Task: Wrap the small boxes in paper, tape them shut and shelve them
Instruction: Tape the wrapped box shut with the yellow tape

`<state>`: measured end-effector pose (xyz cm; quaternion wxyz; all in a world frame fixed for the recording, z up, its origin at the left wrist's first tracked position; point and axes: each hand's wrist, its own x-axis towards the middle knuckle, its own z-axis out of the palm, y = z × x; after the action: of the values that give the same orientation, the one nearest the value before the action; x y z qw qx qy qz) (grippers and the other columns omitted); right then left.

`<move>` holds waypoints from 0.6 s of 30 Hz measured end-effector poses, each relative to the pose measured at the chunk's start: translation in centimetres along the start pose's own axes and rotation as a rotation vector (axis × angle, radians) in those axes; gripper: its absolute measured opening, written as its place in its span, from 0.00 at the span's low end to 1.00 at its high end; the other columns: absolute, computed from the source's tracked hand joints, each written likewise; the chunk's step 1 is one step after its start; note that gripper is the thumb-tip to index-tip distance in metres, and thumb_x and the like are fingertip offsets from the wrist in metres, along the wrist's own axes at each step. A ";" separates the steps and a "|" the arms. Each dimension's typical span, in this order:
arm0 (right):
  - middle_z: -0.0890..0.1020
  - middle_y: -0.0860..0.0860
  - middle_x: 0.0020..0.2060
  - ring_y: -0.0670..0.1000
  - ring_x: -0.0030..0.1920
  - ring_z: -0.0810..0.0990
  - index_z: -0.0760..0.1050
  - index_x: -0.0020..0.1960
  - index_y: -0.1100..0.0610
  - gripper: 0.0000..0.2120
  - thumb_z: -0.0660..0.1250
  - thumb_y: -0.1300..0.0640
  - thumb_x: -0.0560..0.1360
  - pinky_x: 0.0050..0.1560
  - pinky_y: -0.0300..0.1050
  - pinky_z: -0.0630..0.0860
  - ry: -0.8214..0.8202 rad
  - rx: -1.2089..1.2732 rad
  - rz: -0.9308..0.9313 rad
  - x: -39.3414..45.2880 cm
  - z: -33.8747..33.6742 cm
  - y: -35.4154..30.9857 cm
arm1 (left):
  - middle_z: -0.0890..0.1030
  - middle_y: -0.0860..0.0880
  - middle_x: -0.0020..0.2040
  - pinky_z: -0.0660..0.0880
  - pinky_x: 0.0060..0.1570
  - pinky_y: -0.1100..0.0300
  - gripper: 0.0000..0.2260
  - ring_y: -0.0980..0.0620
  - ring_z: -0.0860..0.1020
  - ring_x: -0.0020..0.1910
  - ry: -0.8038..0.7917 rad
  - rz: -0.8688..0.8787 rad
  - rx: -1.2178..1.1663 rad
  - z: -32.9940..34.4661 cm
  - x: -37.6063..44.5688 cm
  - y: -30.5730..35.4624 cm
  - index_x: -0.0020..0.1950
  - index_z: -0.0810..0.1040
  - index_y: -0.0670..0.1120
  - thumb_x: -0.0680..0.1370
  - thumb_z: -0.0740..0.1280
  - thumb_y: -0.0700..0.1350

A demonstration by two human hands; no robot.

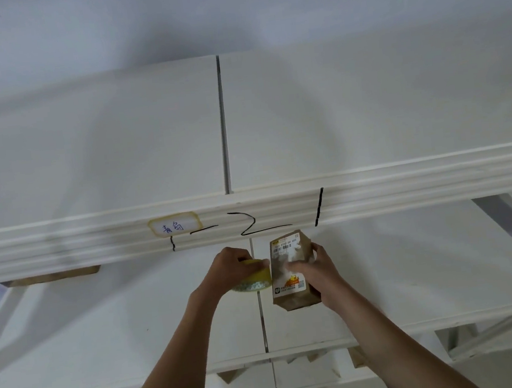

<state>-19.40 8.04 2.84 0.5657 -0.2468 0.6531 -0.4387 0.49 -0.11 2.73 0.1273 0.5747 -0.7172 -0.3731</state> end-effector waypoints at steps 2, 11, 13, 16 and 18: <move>0.83 0.52 0.56 0.57 0.47 0.87 0.66 0.70 0.49 0.36 0.79 0.64 0.68 0.39 0.51 0.84 -0.005 0.024 0.014 0.2 -0.6 0.3 | 0.74 0.50 0.30 0.68 0.36 0.57 0.21 0.54 0.71 0.31 -0.118 0.024 -0.115 -1.0 -0.4 -0.6 0.31 0.77 0.45 0.71 0.76 0.60; 0.83 0.52 0.56 0.57 0.48 0.87 0.68 0.68 0.46 0.35 0.79 0.63 0.68 0.42 0.53 0.84 -0.061 0.041 -0.013 -0.1 -0.7 0.2 | 0.75 0.52 0.29 0.69 0.35 0.59 0.16 0.52 0.73 0.34 -0.033 0.039 0.079 -2.2 0.0 -1.8 0.30 0.79 0.50 0.71 0.77 0.58; 0.83 0.52 0.56 0.56 0.48 0.87 0.68 0.69 0.45 0.35 0.79 0.63 0.68 0.43 0.54 0.84 -0.076 0.033 -0.026 -0.3 -0.8 0.0 | 0.79 0.49 0.33 0.73 0.36 0.58 0.19 0.50 0.77 0.35 0.036 0.013 0.165 -2.3 0.1 -2.0 0.33 0.80 0.47 0.67 0.78 0.62; 0.84 0.53 0.56 0.56 0.46 0.87 0.68 0.69 0.45 0.35 0.79 0.63 0.69 0.40 0.52 0.84 -0.095 0.074 -0.031 -0.6 -1.1 -0.4 | 0.81 0.46 0.37 0.78 0.40 0.54 0.22 0.48 0.81 0.40 0.023 -0.011 0.166 -1.9 0.1 -1.7 0.37 0.81 0.45 0.66 0.77 0.64; 0.85 0.53 0.55 0.57 0.47 0.87 0.68 0.69 0.46 0.35 0.79 0.64 0.69 0.43 0.55 0.84 -0.122 0.131 -0.038 -0.8 -1.4 -0.5 | 0.80 0.46 0.37 0.75 0.38 0.56 0.22 0.49 0.79 0.39 -0.025 -0.029 0.137 -1.7 0.0 -1.5 0.36 0.81 0.45 0.67 0.77 0.63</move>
<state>-20.62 8.84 3.64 0.6108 -0.2480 0.5826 -0.4754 2.64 -0.86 2.85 0.0733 0.5878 -0.7341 -0.3319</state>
